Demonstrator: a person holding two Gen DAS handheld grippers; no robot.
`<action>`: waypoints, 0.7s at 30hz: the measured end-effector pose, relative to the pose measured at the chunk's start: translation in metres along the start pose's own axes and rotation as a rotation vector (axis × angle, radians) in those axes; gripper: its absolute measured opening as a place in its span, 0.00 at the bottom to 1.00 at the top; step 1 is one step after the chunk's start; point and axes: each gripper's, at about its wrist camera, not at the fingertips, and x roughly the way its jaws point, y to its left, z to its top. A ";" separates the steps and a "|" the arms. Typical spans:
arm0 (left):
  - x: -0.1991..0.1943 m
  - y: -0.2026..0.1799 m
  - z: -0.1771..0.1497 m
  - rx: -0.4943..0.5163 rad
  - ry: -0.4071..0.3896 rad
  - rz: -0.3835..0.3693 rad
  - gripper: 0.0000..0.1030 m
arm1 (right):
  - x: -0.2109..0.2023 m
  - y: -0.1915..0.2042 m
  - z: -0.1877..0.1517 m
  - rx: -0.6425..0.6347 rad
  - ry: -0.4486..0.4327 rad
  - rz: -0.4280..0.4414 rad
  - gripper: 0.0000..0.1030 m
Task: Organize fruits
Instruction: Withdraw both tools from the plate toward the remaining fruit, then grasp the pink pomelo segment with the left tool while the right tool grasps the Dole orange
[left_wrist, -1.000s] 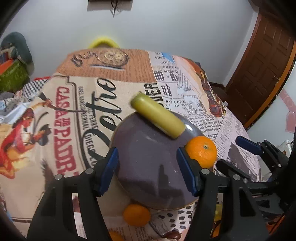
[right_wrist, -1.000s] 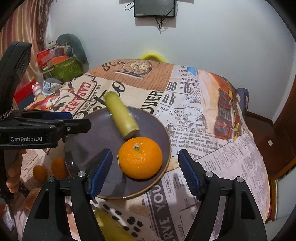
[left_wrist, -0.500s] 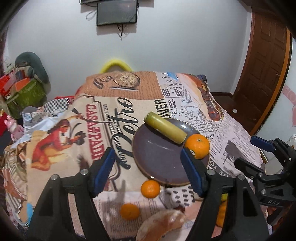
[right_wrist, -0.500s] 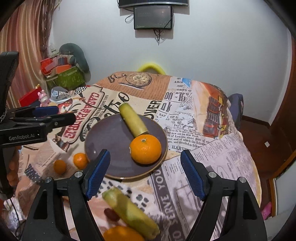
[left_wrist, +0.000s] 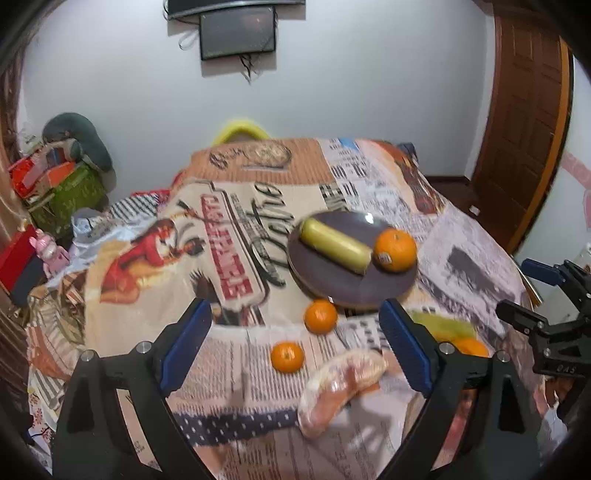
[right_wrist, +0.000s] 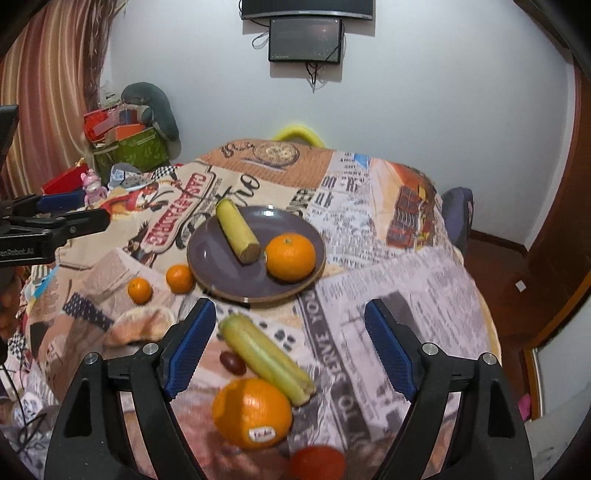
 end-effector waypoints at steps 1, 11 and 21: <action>0.002 0.001 -0.004 -0.003 0.017 -0.015 0.90 | 0.002 0.000 -0.004 0.002 0.012 0.000 0.79; 0.031 -0.010 -0.048 0.011 0.132 -0.051 0.90 | 0.008 0.007 -0.045 0.010 0.109 0.016 0.79; 0.072 -0.022 -0.070 0.045 0.252 -0.082 0.90 | 0.022 0.012 -0.065 0.030 0.171 0.053 0.79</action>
